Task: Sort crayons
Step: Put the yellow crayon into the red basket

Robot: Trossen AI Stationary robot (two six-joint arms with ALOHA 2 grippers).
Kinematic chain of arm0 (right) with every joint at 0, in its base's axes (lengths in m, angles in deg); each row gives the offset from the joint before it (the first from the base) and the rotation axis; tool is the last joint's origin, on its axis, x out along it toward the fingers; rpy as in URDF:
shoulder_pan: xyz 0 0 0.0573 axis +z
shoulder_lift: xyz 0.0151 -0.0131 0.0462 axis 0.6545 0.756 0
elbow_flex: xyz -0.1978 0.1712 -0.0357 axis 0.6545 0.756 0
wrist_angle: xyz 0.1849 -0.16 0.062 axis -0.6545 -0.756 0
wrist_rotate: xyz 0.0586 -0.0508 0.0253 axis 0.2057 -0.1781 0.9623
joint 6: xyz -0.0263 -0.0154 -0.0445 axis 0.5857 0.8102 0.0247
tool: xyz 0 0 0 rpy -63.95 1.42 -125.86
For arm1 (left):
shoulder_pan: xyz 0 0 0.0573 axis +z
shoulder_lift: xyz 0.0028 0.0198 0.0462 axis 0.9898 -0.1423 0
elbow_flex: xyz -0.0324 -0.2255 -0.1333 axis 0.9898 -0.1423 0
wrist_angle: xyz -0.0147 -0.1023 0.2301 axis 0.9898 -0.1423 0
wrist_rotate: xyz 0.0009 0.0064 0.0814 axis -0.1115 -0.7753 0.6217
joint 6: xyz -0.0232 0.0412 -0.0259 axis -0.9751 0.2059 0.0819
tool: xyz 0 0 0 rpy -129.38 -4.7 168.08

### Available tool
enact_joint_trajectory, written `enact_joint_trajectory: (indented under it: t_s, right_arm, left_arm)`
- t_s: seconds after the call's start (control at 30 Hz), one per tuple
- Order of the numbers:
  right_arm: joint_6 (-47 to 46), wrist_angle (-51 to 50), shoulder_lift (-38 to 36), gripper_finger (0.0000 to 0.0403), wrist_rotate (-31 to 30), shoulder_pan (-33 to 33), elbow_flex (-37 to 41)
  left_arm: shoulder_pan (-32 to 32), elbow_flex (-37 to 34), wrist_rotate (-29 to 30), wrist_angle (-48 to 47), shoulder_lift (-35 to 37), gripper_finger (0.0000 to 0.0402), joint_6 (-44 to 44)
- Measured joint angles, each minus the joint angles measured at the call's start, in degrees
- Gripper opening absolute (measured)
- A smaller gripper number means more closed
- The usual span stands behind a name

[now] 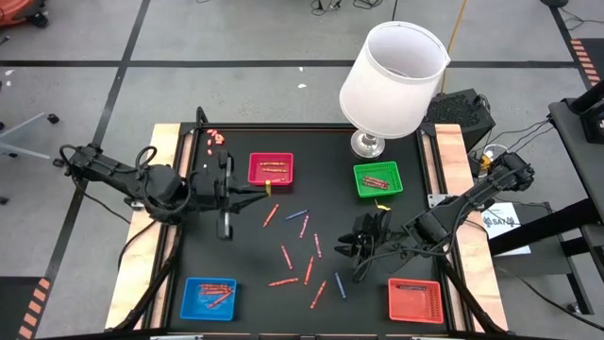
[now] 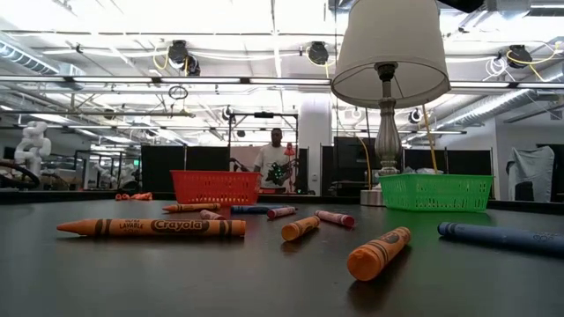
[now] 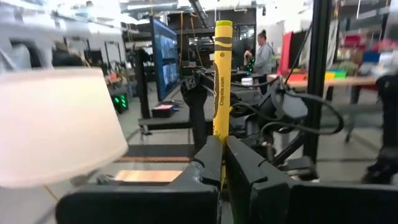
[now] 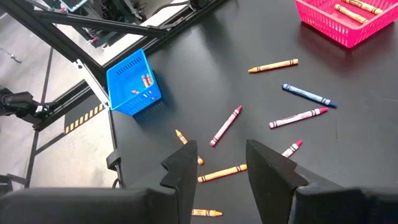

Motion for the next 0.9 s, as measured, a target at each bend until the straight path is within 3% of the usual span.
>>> enact_joint_trajectory:
  t_s: [0.6,0.7,0.9]
  right_arm:
    - [-0.4,0.1,0.0,0.0121,-0.2,0.0,0.0]
    - [-0.4,0.1,0.0,0.0121,-0.2,0.0,0.0]
    - [1.1,0.1,0.0,0.0121,-0.2,0.0,0.0]
  left_arm:
    - [0.0,0.0,0.0,-0.1,0.0,0.0006,-32.1]
    - [0.0,0.0,0.0,-0.7,0.0,0.0006,-31.2]
    - [0.4,0.0,0.0,-0.9,0.0,0.0006,-16.7]
